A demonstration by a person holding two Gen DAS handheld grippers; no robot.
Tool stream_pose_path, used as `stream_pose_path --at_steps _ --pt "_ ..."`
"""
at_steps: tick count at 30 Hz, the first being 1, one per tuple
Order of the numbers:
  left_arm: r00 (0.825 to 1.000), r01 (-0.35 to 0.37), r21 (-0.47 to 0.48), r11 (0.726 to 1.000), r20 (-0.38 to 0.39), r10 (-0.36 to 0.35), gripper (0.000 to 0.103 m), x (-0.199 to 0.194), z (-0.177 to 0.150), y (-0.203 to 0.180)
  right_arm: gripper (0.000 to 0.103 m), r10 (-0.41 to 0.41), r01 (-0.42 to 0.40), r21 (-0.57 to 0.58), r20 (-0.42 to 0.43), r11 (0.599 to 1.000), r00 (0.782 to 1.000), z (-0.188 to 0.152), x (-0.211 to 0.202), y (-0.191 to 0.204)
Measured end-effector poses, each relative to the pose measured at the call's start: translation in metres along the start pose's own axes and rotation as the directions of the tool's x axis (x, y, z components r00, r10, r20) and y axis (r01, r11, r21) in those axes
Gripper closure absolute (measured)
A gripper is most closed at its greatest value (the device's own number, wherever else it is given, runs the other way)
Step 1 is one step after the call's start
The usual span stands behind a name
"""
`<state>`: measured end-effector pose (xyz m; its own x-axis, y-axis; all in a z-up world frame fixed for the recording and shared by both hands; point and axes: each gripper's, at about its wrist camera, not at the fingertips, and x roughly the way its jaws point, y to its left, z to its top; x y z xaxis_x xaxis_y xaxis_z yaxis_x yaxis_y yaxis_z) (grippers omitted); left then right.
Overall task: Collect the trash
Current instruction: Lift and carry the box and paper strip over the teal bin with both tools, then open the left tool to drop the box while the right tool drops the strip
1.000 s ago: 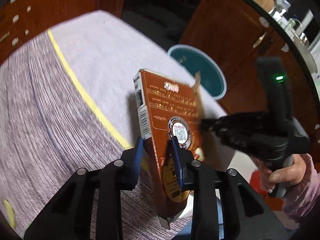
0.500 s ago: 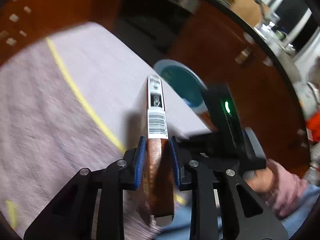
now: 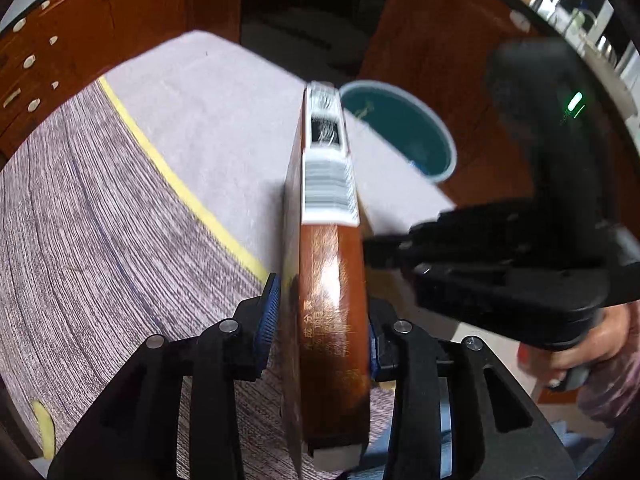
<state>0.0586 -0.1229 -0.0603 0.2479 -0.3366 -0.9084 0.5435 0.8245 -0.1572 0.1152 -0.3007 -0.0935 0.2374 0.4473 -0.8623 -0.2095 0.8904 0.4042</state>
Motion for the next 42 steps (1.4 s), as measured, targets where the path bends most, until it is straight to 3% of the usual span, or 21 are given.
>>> stream_pose_path --at_steps 1,2,12,21,32,42 --pt "1.0 -0.018 -0.008 1.0 -0.011 0.018 0.08 0.004 -0.001 0.0 0.101 -0.005 0.005 0.0 0.001 1.0 1.0 0.001 0.0 0.0" --pt "0.999 -0.04 -0.013 0.999 -0.009 0.04 0.082 0.004 -0.002 0.001 0.101 -0.008 0.008 0.001 0.003 1.0 1.0 -0.001 -0.001 -0.001" --pt "0.995 -0.05 -0.028 0.998 0.09 0.053 0.083 -0.031 0.025 0.003 0.101 -0.037 0.032 0.048 0.092 0.998 0.995 0.003 -0.037 -0.026" --pt "0.99 -0.052 0.05 0.997 0.137 0.045 0.083 -0.027 0.086 -0.035 0.101 -0.091 0.06 0.133 0.236 0.989 0.968 0.022 -0.095 -0.08" --pt "0.995 -0.018 0.161 0.987 0.104 0.001 0.083 0.019 0.162 -0.096 0.101 -0.212 0.121 0.27 0.337 0.955 0.917 0.033 -0.144 -0.165" --pt "0.999 0.017 0.183 0.983 0.04 -0.025 0.081 0.077 0.212 -0.126 0.101 -0.286 0.162 0.371 0.307 0.914 0.908 0.035 -0.142 -0.23"
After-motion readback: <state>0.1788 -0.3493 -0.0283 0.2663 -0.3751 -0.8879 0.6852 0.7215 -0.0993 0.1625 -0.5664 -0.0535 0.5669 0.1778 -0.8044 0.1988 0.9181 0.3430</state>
